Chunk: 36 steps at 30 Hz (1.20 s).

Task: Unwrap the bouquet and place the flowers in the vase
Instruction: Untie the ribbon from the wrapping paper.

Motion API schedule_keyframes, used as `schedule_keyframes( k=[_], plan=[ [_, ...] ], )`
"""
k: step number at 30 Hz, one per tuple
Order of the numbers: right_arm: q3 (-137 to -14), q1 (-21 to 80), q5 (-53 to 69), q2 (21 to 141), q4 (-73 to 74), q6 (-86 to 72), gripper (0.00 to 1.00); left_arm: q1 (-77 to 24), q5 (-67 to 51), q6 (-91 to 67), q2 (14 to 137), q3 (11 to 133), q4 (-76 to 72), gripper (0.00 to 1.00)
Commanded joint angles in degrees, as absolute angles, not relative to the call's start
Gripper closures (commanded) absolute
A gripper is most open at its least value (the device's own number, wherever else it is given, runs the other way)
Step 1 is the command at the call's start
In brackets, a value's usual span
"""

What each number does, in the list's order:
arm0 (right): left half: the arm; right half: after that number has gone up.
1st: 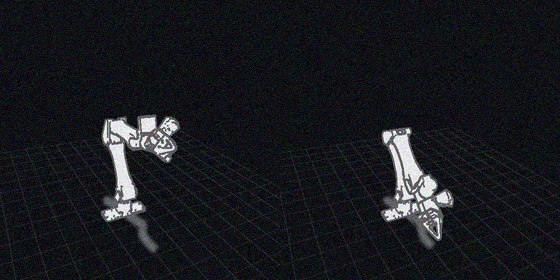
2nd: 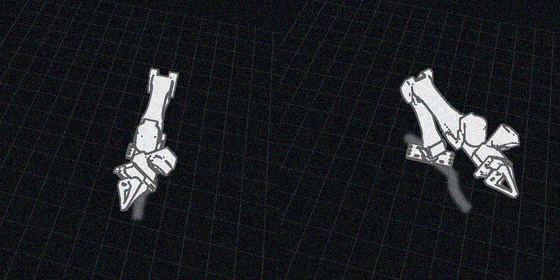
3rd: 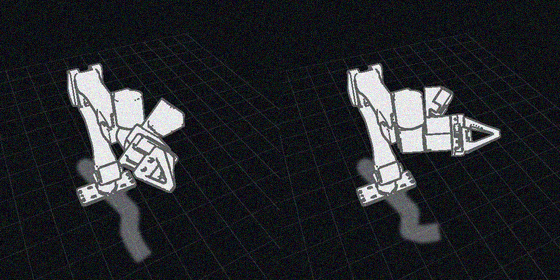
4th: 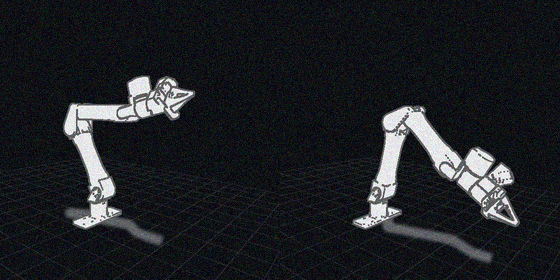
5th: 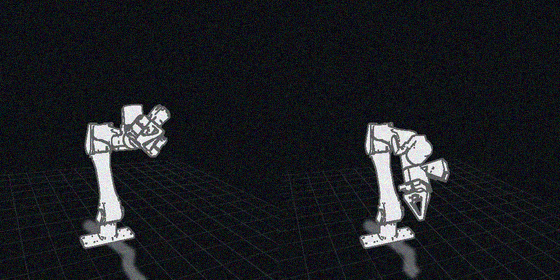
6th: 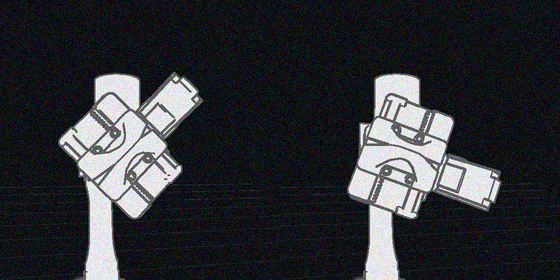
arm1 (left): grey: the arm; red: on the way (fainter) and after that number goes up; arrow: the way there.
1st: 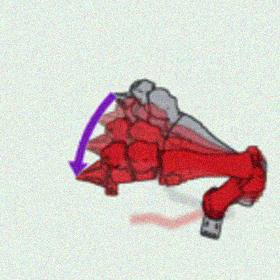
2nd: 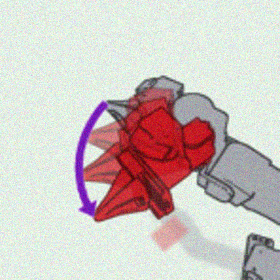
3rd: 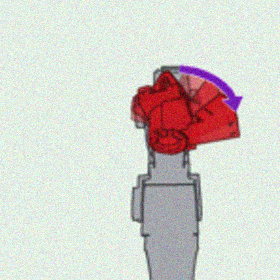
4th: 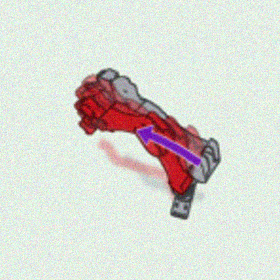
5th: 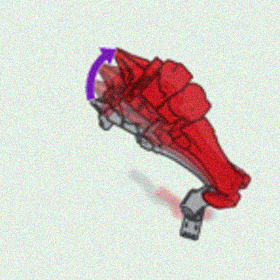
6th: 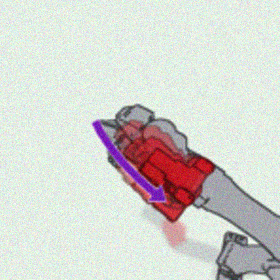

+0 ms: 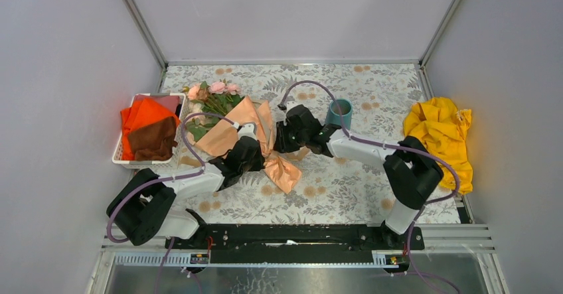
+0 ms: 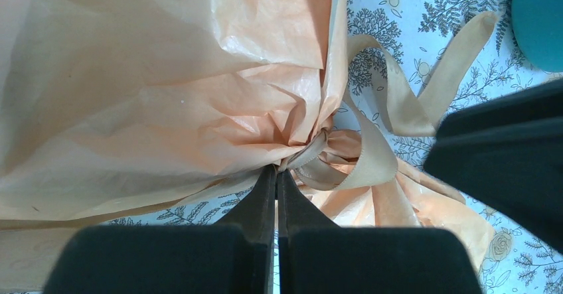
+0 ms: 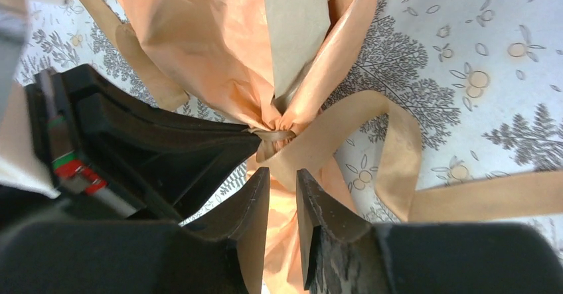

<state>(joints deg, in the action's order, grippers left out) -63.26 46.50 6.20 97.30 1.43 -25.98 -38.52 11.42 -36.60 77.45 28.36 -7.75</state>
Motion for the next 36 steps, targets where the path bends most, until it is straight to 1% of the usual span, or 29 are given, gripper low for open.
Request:
schedule_keyframes(
  k=[1, 7, 12, 21, 36],
  plan=[
    [-67.3, 46.9, 11.1, 101.8, 0.6, -26.8, 0.71, -38.1, 13.9, -36.1, 77.2, 27.2, -8.5, 1.0],
    [-69.9, 47.3, 14.2, 106.4, -1.1, -28.1, 0.71, -38.1, 13.8, -36.1, 77.7, 27.1, -8.9, 1.0],
    [-68.3, 47.5, 15.1, 107.3, -2.4, -29.5, 0.7, -38.0, 14.2, -36.0, 77.8, 27.0, -9.0, 1.0],
    [-69.5, 47.7, 13.9, 110.1, -2.6, -30.0, 0.62, -38.0, 13.8, -36.0, 78.0, 27.1, -9.3, 1.0],
    [-72.0, 47.7, 13.4, 113.7, -3.4, -31.6, 0.62, -38.1, 13.0, -36.5, 77.7, 26.7, -10.0, 1.0]
  ],
)
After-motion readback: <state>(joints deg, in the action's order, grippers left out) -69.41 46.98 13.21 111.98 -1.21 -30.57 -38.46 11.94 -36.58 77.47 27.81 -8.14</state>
